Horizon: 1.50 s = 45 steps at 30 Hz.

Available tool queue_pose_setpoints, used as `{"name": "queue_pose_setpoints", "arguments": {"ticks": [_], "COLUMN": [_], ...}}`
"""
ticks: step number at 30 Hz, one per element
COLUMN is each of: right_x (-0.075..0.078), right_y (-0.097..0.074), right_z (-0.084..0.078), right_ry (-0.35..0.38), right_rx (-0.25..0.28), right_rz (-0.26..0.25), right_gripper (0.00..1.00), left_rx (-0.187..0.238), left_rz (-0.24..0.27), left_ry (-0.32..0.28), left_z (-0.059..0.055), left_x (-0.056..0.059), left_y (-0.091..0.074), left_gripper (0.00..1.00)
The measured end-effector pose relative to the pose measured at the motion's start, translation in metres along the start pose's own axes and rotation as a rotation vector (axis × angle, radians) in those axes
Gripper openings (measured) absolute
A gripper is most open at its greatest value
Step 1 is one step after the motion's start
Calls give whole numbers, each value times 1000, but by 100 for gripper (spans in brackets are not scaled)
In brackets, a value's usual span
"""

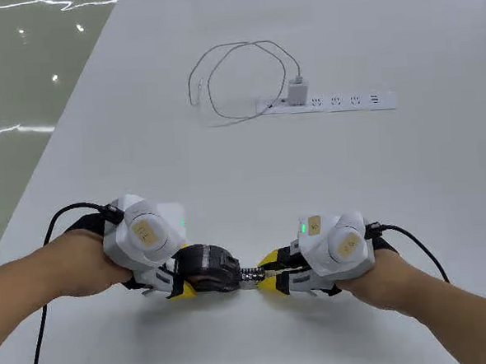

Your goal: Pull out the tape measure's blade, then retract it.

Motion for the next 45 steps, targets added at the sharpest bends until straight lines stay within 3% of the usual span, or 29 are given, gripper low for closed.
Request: {"name": "queue_pose_setpoints", "arguments": {"ticks": [45], "right_x": [5], "right_y": [-50], "right_z": [-18], "right_ry": [-17], "right_rx": [-62], "right_rz": [-40], "right_gripper": [8], "left_rx": [-7], "left_rz": [4], "left_ry": [8], "left_z": [1], "left_x": [1], "left_y": [0], "left_gripper": [28]}}
Point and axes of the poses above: the centre of the closed fingertips' face, and the gripper's own axes: y roughly forward along the fingers, x roughly to its right, z roughly out of its top, the point moved 7 cm from there along -y, roughly backward along the fingers, and after that the axes turned 14 degrees about x, right-handed, at the moved point
